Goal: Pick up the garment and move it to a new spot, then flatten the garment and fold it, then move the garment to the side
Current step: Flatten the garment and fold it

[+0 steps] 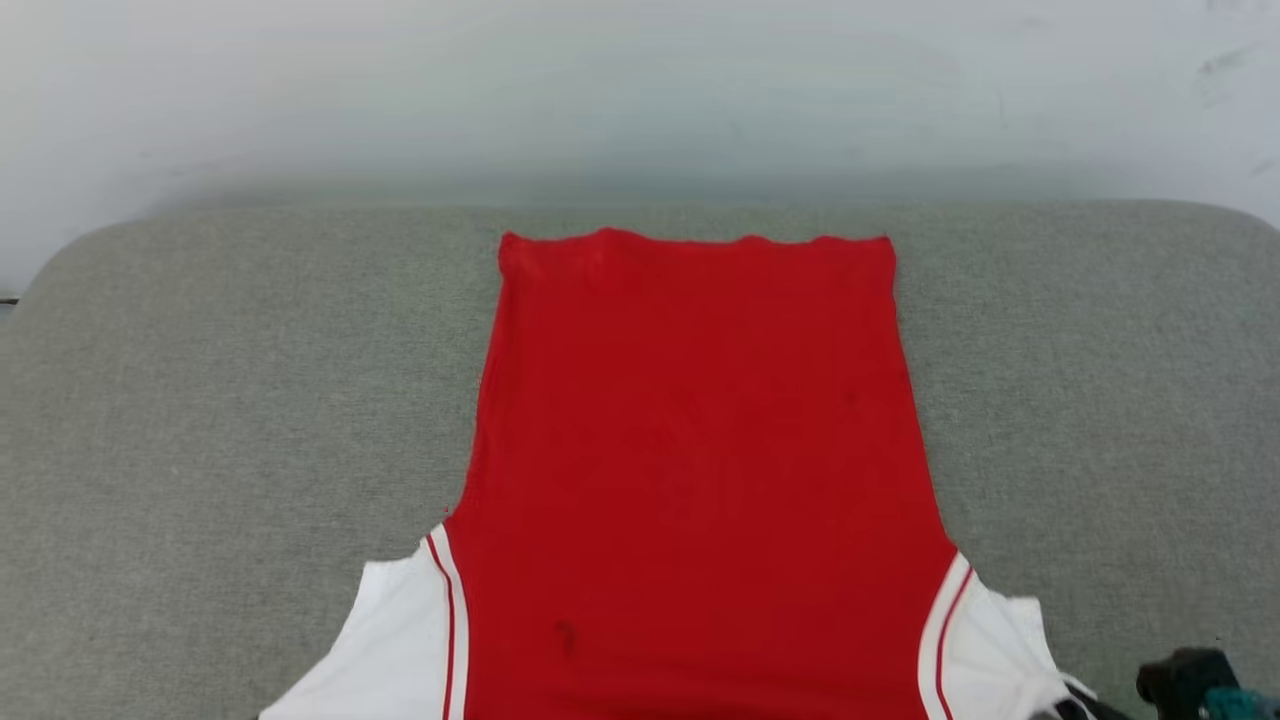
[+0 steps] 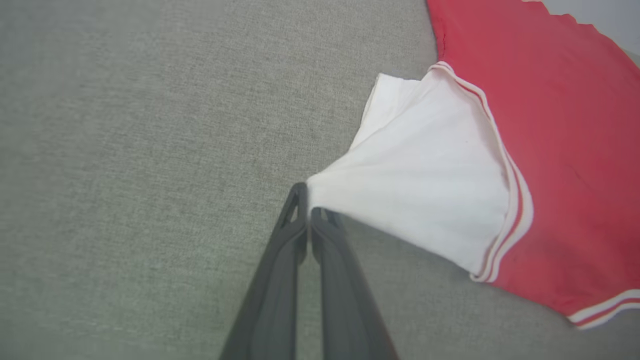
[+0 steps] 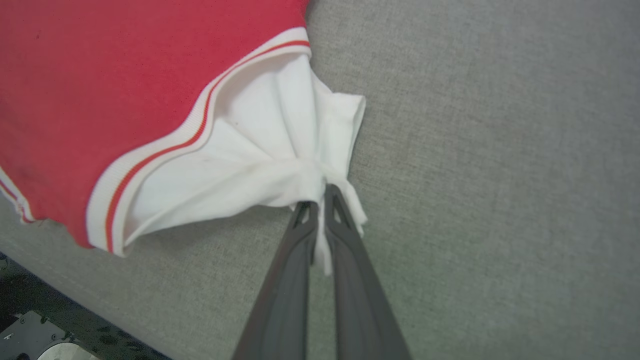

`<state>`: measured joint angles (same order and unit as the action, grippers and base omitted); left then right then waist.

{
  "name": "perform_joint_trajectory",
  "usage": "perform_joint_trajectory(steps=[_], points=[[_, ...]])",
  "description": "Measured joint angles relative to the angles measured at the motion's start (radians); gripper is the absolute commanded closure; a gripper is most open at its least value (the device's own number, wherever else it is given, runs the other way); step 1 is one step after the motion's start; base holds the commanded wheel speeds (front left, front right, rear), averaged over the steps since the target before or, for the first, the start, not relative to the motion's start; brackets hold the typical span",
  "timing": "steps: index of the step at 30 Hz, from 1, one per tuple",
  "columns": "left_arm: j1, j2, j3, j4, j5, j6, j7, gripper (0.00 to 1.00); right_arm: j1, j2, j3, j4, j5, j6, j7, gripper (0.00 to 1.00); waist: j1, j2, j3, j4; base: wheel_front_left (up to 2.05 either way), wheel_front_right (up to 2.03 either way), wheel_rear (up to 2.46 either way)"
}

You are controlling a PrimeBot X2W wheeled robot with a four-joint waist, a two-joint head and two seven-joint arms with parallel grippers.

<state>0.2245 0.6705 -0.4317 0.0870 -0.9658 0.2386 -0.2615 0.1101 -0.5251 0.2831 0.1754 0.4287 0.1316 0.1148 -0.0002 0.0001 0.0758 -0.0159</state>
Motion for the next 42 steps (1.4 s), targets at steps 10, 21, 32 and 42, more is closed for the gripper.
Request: perform_joint_trajectory(steps=[10, 21, 32, 42], points=[[0.068, -0.064, 0.030, 0.020, 0.029, -0.020, 0.000, 1.00, 0.107, 0.022, -0.037, 0.027, 0.028, 0.000, -0.003, 0.93, 0.0001, 0.0000, -0.029, 0.017, 0.00, 0.00, 0.00], [0.058, -0.121, 0.081, -0.011, 0.094, -0.041, 0.000, 1.00, 0.027, 0.028, -0.243, -0.048, 0.031, 0.000, -0.062, 0.00, 0.0002, 0.0000, -0.025, 0.019, 0.00, 0.00, 0.00], [-0.035, -0.150, 0.080, -0.066, 0.185, -0.045, 0.000, 1.00, -0.327, -0.045, -0.326, -0.241, 0.040, 0.000, 0.124, 0.00, 0.0003, 0.0000, 0.043, 0.063, 0.00, 0.00, 0.00], [-0.161, -0.206, 0.044, -0.085, 0.259, -0.062, 0.000, 1.00, -0.743, -0.125, -0.219, -0.098, 0.061, 0.000, 0.422, 0.00, 0.0005, 0.0000, 0.182, 0.136, 0.00, 0.00, 0.00]])
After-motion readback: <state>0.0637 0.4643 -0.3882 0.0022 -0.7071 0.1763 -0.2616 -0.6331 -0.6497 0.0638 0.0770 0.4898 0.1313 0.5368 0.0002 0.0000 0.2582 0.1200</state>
